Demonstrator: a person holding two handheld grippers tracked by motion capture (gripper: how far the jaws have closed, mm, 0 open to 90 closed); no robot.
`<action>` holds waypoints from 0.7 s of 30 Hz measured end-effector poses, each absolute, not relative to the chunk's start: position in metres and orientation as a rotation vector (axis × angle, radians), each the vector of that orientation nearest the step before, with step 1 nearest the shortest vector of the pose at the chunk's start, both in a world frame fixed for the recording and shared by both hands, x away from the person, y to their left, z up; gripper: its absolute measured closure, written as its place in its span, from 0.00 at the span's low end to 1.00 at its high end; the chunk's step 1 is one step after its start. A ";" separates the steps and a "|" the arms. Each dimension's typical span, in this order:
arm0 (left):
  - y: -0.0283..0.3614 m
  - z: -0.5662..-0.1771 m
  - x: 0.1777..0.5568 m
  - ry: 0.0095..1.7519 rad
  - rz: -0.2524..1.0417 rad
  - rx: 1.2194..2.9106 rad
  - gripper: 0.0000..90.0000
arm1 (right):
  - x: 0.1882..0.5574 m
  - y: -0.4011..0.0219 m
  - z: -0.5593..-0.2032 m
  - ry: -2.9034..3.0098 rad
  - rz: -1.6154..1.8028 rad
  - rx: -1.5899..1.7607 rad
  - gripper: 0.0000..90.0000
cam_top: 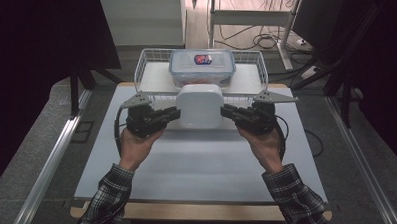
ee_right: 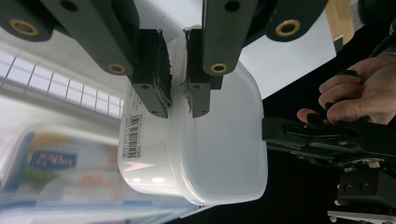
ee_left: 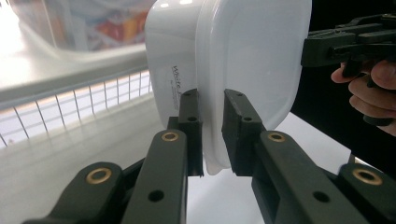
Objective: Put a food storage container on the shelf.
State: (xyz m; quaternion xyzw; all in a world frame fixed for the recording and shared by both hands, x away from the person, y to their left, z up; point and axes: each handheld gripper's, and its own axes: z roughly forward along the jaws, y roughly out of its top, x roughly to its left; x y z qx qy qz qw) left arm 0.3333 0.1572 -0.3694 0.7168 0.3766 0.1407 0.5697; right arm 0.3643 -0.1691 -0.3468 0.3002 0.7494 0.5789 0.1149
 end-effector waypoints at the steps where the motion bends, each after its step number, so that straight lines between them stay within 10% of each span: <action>1: 0.158 -0.367 0.334 0.882 0.335 1.683 0.88 | 0.365 -0.168 -0.344 2.193 1.695 0.875 0.89; 21: 0.169 -0.315 0.347 0.853 0.401 1.663 0.88 | 0.382 -0.155 -0.292 2.155 1.703 0.815 0.88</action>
